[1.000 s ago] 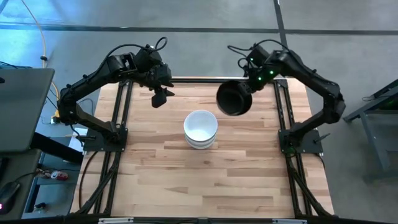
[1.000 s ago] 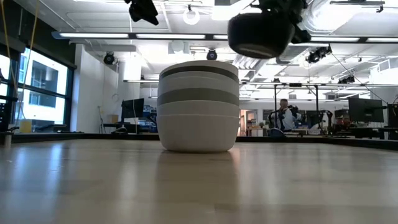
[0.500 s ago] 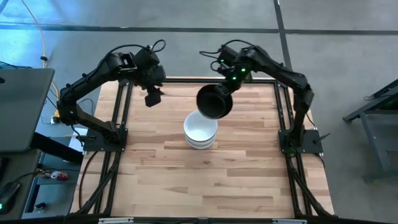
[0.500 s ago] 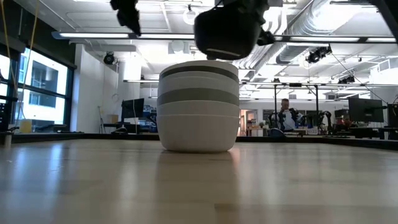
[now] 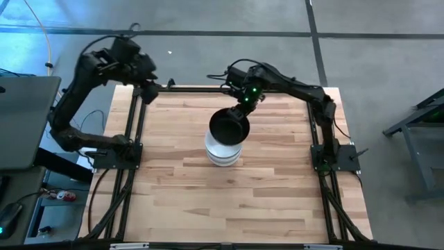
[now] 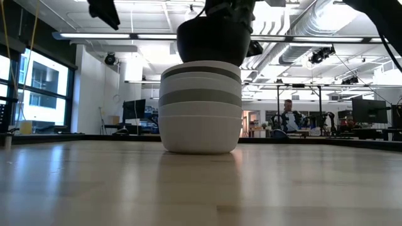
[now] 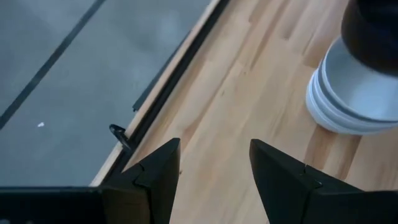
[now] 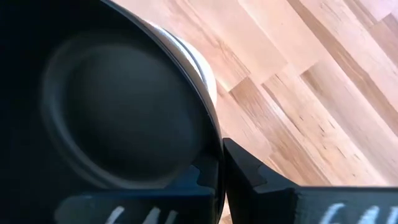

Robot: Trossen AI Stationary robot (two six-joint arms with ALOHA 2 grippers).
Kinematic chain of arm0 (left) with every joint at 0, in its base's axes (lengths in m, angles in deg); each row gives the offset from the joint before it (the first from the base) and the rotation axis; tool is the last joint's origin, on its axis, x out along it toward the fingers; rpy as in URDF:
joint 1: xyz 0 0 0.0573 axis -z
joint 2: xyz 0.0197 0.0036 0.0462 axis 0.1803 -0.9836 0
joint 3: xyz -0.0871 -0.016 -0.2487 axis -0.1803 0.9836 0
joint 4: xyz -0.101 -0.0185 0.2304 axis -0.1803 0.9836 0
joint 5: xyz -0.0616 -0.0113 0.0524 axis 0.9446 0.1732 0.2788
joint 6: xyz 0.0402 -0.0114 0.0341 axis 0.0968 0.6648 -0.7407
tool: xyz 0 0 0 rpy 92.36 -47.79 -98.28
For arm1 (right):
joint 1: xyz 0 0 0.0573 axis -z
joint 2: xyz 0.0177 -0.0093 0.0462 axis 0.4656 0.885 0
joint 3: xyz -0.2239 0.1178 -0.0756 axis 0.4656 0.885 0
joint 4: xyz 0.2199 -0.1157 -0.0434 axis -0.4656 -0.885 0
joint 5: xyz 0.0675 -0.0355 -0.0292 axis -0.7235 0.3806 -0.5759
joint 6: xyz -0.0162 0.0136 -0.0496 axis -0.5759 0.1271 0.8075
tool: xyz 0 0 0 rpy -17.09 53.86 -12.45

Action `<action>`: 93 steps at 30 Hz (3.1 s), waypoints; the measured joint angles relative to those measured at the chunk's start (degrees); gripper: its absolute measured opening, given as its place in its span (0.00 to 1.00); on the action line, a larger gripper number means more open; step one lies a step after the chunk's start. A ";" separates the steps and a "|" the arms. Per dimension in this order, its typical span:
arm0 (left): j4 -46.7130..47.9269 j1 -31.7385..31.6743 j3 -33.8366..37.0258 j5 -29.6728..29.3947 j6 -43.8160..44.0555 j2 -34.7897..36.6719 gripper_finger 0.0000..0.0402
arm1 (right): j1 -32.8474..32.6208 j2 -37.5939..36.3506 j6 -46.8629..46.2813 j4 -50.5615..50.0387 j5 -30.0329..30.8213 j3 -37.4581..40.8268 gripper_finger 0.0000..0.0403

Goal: Nest bowls inside each other
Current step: Stack the black bowl on top of the white bowl, then return to Home Position

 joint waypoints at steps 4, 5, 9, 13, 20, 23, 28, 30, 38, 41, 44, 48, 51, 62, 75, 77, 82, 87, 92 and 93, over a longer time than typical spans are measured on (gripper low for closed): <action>-0.01 -3.84 0.00 3.09 -0.88 1.49 0.45 | -0.83 0.62 -1.84 1.73 0.00 0.00 0.00; -0.01 -4.50 0.00 3.83 -1.31 1.60 0.45 | -1.00 0.71 -2.21 1.83 0.01 0.00 0.00; -0.01 -5.51 0.00 4.96 -2.11 1.89 0.45 | -1.98 1.41 -3.70 2.13 0.59 -0.04 0.00; -0.01 -5.51 0.00 5.56 -3.20 1.82 0.45 | -3.07 2.52 -4.75 2.84 1.14 -0.02 0.00; -0.01 -5.49 0.00 8.59 -4.31 1.82 0.45 | -4.92 5.16 -5.13 3.03 1.49 -0.02 0.00; -0.10 -5.51 0.95 8.58 -4.32 2.07 0.45 | -5.43 6.08 -4.89 2.82 1.60 -0.02 0.00; -0.87 -5.51 8.19 8.58 -4.71 4.17 0.45 | -5.64 5.99 -4.51 1.99 3.83 -0.02 0.00; -2.15 -5.50 12.33 8.62 -4.39 5.55 0.45 | -5.64 5.99 -4.41 0.44 4.49 -0.02 0.00; -9.81 -5.49 24.04 13.61 -0.88 11.25 0.45 | -5.64 5.96 -3.66 0.44 5.36 0.00 0.00; -10.90 -5.49 24.41 14.36 -0.02 12.54 0.45 | -5.64 5.96 -3.66 0.64 5.56 0.00 0.00; -12.38 -5.47 24.41 14.40 0.80 13.78 0.45 | -5.64 5.81 -3.71 1.71 5.78 1.51 0.00; -13.45 -5.47 24.41 14.68 1.31 15.56 0.45 | -6.46 5.91 -3.82 3.00 5.24 5.44 0.00; -13.61 -5.46 24.41 15.37 0.89 16.74 0.45 | -7.39 5.88 -3.84 5.65 3.92 7.40 0.00; -14.75 -5.46 24.39 18.12 1.84 18.81 0.45 | -8.00 5.90 -5.38 8.28 2.52 7.13 0.09; -15.98 -5.44 24.39 19.01 1.73 18.87 0.45 | -8.15 1.45 -6.64 11.47 1.33 7.00 0.43; -16.32 -5.44 24.39 22.03 0.85 18.85 0.45 | -8.14 0.40 -6.69 11.67 1.39 6.99 0.45; -18.45 -5.42 24.39 29.89 -0.35 18.86 0.45 | -8.27 -2.20 -5.96 11.85 1.49 6.99 0.45; -19.87 -5.44 26.15 39.21 -5.76 19.32 0.45 | -10.14 -5.03 3.68 15.99 1.56 6.99 0.45; -27.48 -5.42 33.04 50.60 -4.67 21.55 0.45 | -13.73 -8.54 18.96 25.31 1.06 6.99 0.45; -30.13 -5.42 34.55 51.53 -3.04 22.28 0.45 | -14.28 -9.14 20.81 27.24 1.04 6.99 0.45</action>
